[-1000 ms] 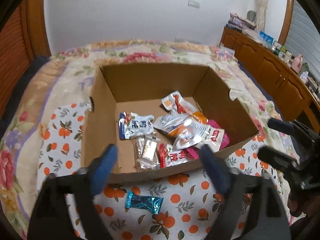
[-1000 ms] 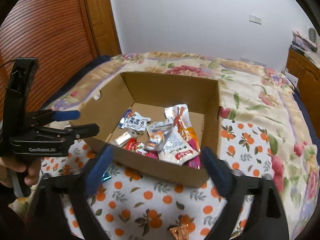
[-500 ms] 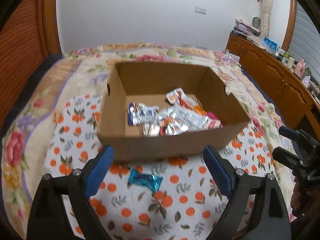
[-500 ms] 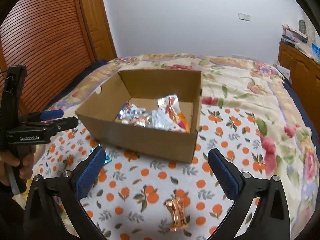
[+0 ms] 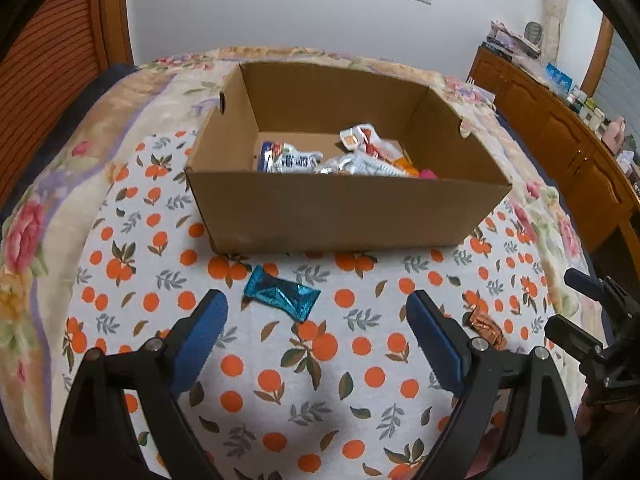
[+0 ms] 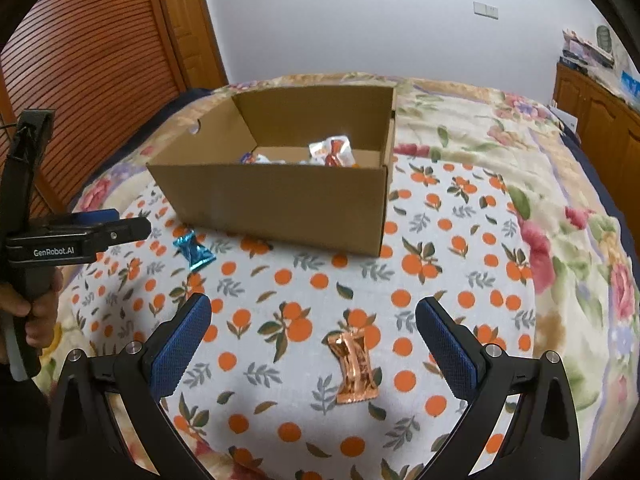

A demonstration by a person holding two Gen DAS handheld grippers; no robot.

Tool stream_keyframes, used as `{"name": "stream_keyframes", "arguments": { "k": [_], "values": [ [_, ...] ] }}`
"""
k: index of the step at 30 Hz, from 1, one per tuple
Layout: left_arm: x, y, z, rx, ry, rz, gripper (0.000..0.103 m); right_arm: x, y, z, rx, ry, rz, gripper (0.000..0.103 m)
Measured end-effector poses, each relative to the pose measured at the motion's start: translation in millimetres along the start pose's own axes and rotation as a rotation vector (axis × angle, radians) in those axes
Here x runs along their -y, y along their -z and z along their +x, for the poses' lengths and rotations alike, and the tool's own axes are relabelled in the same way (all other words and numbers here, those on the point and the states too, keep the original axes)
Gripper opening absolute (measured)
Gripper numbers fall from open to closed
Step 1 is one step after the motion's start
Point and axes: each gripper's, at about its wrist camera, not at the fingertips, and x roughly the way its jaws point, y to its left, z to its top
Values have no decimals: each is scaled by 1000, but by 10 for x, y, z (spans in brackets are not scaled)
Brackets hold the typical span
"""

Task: Organize snacks
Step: 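Lower the left gripper onto the teal candy while the right gripper lowers onto the copper bar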

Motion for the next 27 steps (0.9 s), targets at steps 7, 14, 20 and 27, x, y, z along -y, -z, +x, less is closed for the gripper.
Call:
{"name": "stream_keyframes", "arguments": {
  "k": [7,14,20,27],
  "values": [
    [-150,50,394,-82,-12,-52,91,166,136,192,-61,-24,61,103],
    [-326,16,675,-102,-12,-126,90,241,232,338,-109,-26,66,101],
    [-424,-9,827,-107,-12,-172,74,242,331,537,-168,-21,48,95],
    [-466,-19,1049,-132,-48,-189,56,158,388,643,-194,-5,-8,95]
  ]
}}
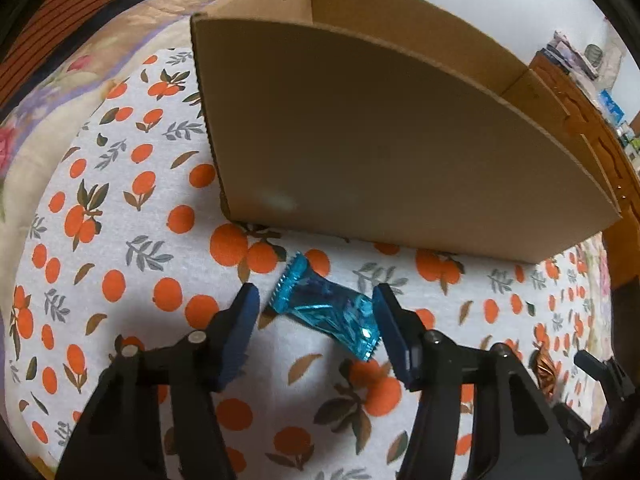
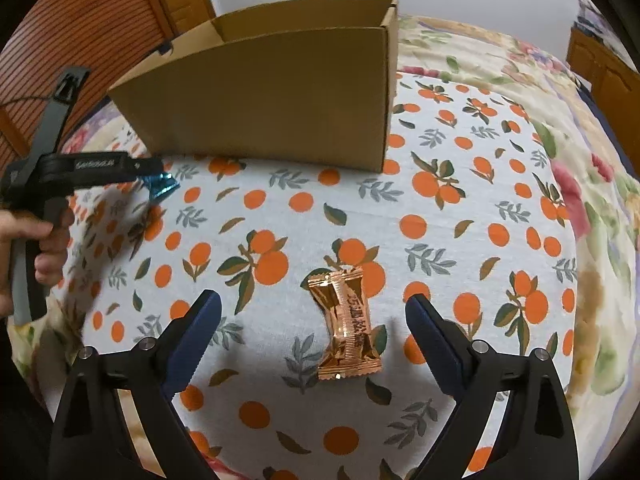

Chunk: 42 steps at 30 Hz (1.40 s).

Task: Organize snacks
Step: 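Lower the left gripper onto the teal candy while the right gripper lowers onto the copper bar, then close the left gripper on the teal candy while the right gripper grasps the copper bar, then lift both held snacks and carry them over the box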

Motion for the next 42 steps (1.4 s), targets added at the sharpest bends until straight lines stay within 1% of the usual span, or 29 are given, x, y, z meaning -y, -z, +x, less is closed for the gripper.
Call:
{"name": "stream_keyframes", "arguments": {
  "k": [4,7,8,9,10,12,14,19,21,22,24,26,28,29,30,31,36,42],
  "values": [
    [30,18,85,-17,-8,15,54,-35,13,45,-11,5,-20,95],
    [99,37,103,-8,-26,57,53,-20,8,56,-15,3,-14,94],
    [121,45,109,-4,-35,72,51,-12,3,59,-15,4,-12,94],
    [178,52,118,-1,-46,85,43,0,-4,60,-15,4,-10,94],
    [204,64,120,4,-63,106,39,3,-8,59,-15,5,-8,94],
    [218,75,118,1,-63,115,36,25,-22,69,-18,5,-1,93],
    [199,89,98,-10,-59,111,32,46,-33,86,-25,2,4,87],
    [149,140,56,-53,-32,86,29,97,-29,143,-55,-6,19,85],
    [146,171,42,-57,-22,85,26,113,-15,166,-71,-12,22,76],
    [154,174,41,-59,-18,88,26,124,-6,186,-85,-15,22,73],
    [181,184,43,-60,-15,98,25,143,15,221,-106,-13,21,63],
    [205,194,43,-63,-7,108,24,142,30,235,-111,2,6,58],
    [188,153,37,-65,2,114,23,134,25,240,-116,21,-10,47],
    [202,154,34,-64,8,118,23,133,24,242,-118,40,-22,31],
    [199,155,29,-61,9,120,23,127,34,242,-121,61,-34,20],
    [206,152,31,-60,12,120,22,125,34,240,-126,75,-44,20],
    [289,129,-20,-48,39,126,22,155,36,235,-127,65,-34,20],
    [370,145,-184,-47,37,141,22,175,8,192,-112,48,-20,19]
  ]
}}
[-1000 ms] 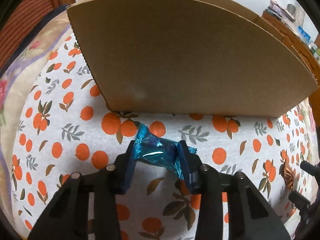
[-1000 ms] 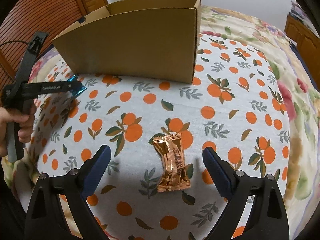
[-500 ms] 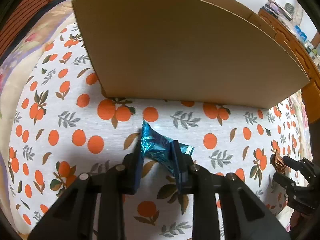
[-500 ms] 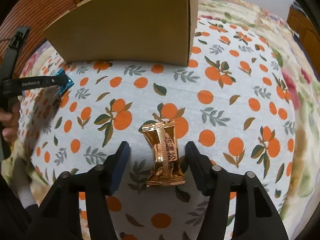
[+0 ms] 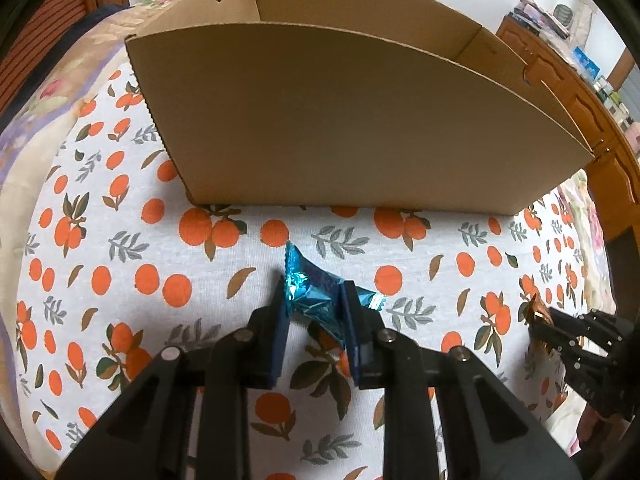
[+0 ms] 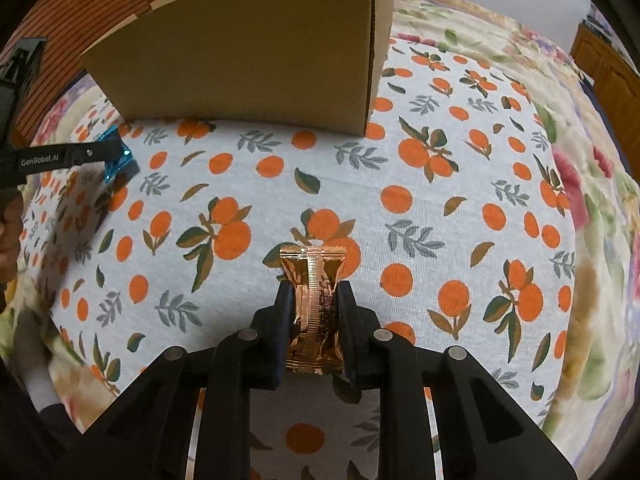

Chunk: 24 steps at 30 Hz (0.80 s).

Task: Organize snacks
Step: 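Lift both held snacks and carry them over the box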

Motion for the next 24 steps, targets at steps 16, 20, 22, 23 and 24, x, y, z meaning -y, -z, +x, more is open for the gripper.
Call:
{"name": "stream_keyframes", "arguments": {
  "k": [16,20,22,23,24],
  "values": [
    [187,47,-438,72,25,116,22,-34,-93,-260,88,-34,27,20],
    [265,21,-530,96,42,132,22,-33,-120,-341,115,-39,25,20],
    [292,4,-587,109,51,139,22,-38,-137,-380,129,-44,26,20],
    [306,-6,-612,115,56,142,22,-35,-142,-395,134,-46,27,20],
    [313,-10,-630,118,59,144,22,-36,-147,-412,140,-48,28,20]
  ]
}}
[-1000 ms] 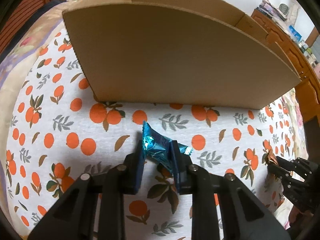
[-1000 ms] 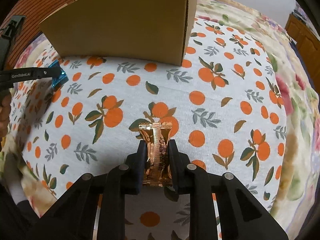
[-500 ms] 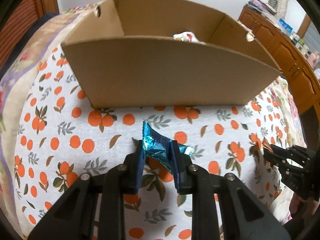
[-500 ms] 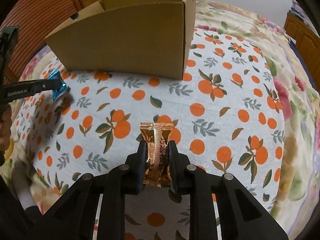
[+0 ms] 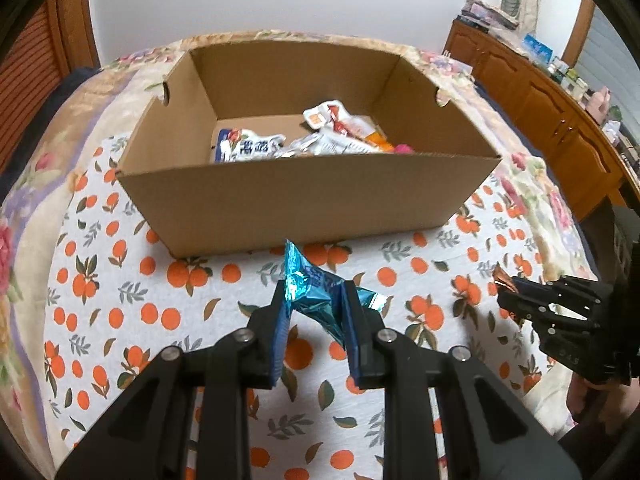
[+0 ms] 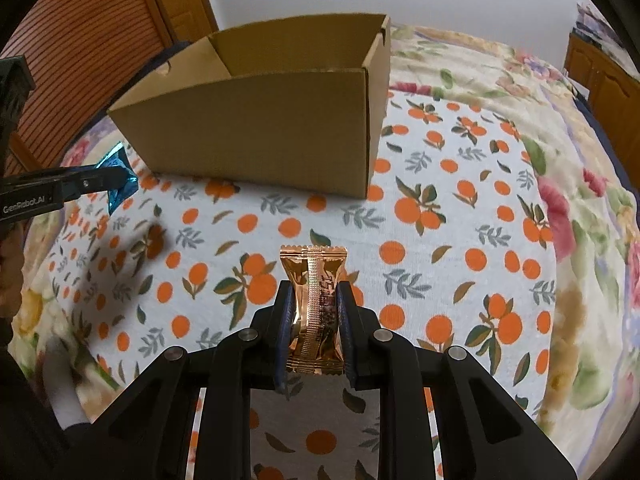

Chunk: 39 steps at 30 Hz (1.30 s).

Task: Organize snacks
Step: 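Lift both held snacks and carry them over the box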

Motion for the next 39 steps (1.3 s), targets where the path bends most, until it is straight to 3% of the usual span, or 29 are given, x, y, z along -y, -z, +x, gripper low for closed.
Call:
{"name": "stream_keyframes", "arguments": {
  "k": [14,24,39],
  "values": [
    [96,-145,-308,72,42,34,22,-53,-135,-286,110,-39,-9,20],
    [118,-333,-566,154,29,64,22,-125,-359,-495,188,-47,-31,20],
    [-87,-735,-485,210,-5,41,22,-239,-892,-481,260,-31,-53,20]
  ]
}}
